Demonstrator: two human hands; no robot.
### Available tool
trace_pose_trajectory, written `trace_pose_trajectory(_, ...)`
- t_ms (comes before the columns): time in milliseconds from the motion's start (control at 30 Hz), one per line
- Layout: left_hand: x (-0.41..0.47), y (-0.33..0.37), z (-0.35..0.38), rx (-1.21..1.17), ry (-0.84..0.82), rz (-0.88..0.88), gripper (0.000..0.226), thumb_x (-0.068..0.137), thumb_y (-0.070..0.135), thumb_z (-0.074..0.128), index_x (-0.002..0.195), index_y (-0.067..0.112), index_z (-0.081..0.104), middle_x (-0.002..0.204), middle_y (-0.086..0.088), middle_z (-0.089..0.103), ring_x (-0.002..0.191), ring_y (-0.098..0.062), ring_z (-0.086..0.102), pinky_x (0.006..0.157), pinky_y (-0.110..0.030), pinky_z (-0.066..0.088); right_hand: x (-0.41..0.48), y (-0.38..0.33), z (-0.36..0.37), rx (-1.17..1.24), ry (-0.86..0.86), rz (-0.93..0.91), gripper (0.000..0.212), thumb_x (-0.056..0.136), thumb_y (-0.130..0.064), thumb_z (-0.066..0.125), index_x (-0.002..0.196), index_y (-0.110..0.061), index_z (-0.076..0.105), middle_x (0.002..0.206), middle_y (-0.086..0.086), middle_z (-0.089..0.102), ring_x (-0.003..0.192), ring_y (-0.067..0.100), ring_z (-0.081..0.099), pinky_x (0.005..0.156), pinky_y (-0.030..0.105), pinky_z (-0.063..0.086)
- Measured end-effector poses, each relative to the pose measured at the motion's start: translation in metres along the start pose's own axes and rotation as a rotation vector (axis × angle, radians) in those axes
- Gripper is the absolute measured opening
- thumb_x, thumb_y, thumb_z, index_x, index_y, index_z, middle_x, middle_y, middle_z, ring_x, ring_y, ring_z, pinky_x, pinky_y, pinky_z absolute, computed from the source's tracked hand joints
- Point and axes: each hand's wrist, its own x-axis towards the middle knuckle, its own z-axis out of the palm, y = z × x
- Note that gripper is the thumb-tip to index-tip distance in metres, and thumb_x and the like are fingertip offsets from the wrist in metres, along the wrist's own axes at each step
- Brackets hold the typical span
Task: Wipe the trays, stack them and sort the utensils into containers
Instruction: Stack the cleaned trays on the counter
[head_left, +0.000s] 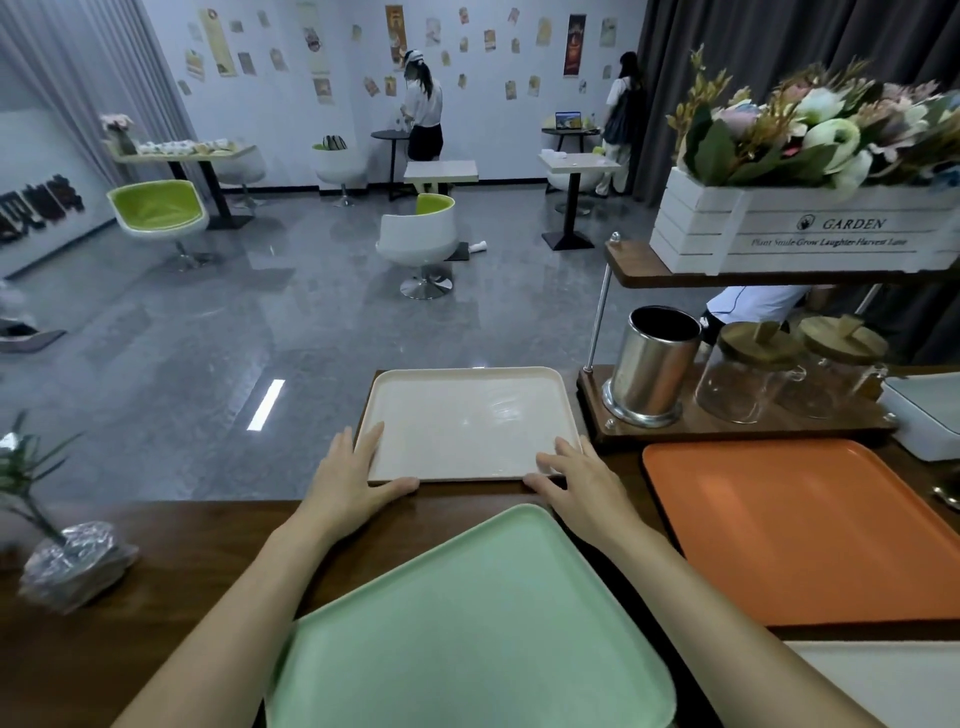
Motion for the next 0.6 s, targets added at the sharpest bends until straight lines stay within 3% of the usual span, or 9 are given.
trace_pose_trajectory(67,-0.018,0.004,-0.006,-0.041,0.008,-0.034,0.102,0.083,0.075,0.061,0.163,0.039,0.008,0.172,-0.003,-0.005,0.158,-0.019,-0.006,0.127,-0.047,0.012,-0.013,0.001,-0.008,0.079,-0.023,0.006,0.048,0.097,-0.054,0.056,0.141,-0.037,0.053,0.16,-0.012,0.032,0.154,0.017,0.009,0.114,0.041,0.031)
trace_pose_trajectory(133,-0.046,0.007,-0.008,-0.058,0.01,-0.028,0.095,0.085,0.074,0.057,0.162,0.042,0.01,0.172,0.004,-0.004,0.157,-0.013,-0.007,0.127,-0.045,0.013,-0.032,0.004,-0.013,0.128,-0.034,-0.046,0.063,0.096,-0.055,0.056,0.153,-0.04,0.035,0.164,-0.013,0.02,0.154,0.011,0.008,0.121,0.04,0.023)
trace_pose_trajectory(267,-0.11,0.016,0.002,-0.08,0.006,-0.04,0.088,0.087,0.072,0.055,0.161,0.044,0.016,0.169,0.014,0.003,0.156,-0.006,-0.007,0.126,-0.042,0.013,-0.076,0.008,-0.016,0.14,-0.128,-0.13,0.068,0.093,-0.063,0.055,0.154,-0.047,0.029,0.165,-0.015,0.014,0.151,0.004,0.015,0.12,0.033,0.024)
trace_pose_trajectory(500,-0.205,0.031,0.021,0.023,0.163,-0.119,0.096,0.076,0.078,0.045,0.16,0.035,0.028,0.17,0.002,0.014,0.158,-0.023,-0.001,0.125,-0.047,0.003,-0.129,0.016,-0.022,0.067,-0.246,-0.187,0.077,0.089,-0.069,0.054,0.156,-0.042,0.026,0.165,-0.013,0.014,0.152,0.009,0.017,0.121,0.029,0.018)
trace_pose_trajectory(600,-0.252,0.031,0.036,-0.025,0.193,-0.187,0.095,0.075,0.076,0.049,0.158,0.034,0.03,0.17,0.003,0.011,0.154,-0.01,-0.004,0.125,-0.043,0.009,-0.145,0.026,-0.023,0.01,-0.316,-0.209,0.098,0.072,-0.092,0.043,0.156,-0.045,0.024,0.167,-0.011,0.008,0.153,0.016,0.017,0.123,0.038,0.021)
